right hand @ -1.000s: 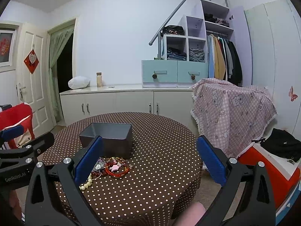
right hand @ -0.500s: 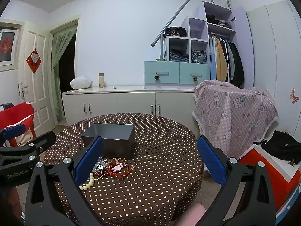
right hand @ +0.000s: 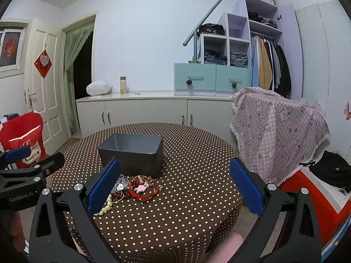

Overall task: Organize jewelry
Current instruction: 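Grasp the cream bead bracelet with the left gripper while the right grasps the red bracelet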

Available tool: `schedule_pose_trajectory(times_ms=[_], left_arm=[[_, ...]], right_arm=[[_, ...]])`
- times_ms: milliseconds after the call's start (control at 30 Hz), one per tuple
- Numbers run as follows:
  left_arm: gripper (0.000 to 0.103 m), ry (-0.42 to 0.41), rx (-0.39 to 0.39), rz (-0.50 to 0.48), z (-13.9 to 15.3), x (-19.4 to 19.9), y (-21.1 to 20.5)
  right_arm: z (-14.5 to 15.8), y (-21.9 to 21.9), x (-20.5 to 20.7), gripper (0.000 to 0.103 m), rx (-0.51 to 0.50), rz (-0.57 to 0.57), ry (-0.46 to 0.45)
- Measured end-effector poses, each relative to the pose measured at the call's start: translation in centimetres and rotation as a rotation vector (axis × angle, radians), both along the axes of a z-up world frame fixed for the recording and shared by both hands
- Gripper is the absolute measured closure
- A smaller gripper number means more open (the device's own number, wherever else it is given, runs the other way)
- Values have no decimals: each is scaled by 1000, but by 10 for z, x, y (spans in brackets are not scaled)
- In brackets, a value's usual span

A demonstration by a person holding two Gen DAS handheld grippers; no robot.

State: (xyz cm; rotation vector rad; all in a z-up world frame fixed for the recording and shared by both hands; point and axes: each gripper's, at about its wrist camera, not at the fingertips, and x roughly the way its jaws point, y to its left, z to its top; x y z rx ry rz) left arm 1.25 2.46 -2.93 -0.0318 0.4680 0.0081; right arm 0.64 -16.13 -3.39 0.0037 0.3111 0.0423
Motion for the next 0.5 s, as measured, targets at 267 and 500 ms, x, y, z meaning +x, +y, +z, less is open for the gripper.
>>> schedule_pose_trajectory(times_ms=[267,500], left_arm=[[6,109,6,12,-27,17,5],[6,200,1,24,-47,33,13]], right_arm=[[-19,3,18,8,-6,-1,82],[-37,6,34,8,-11,-8,156]])
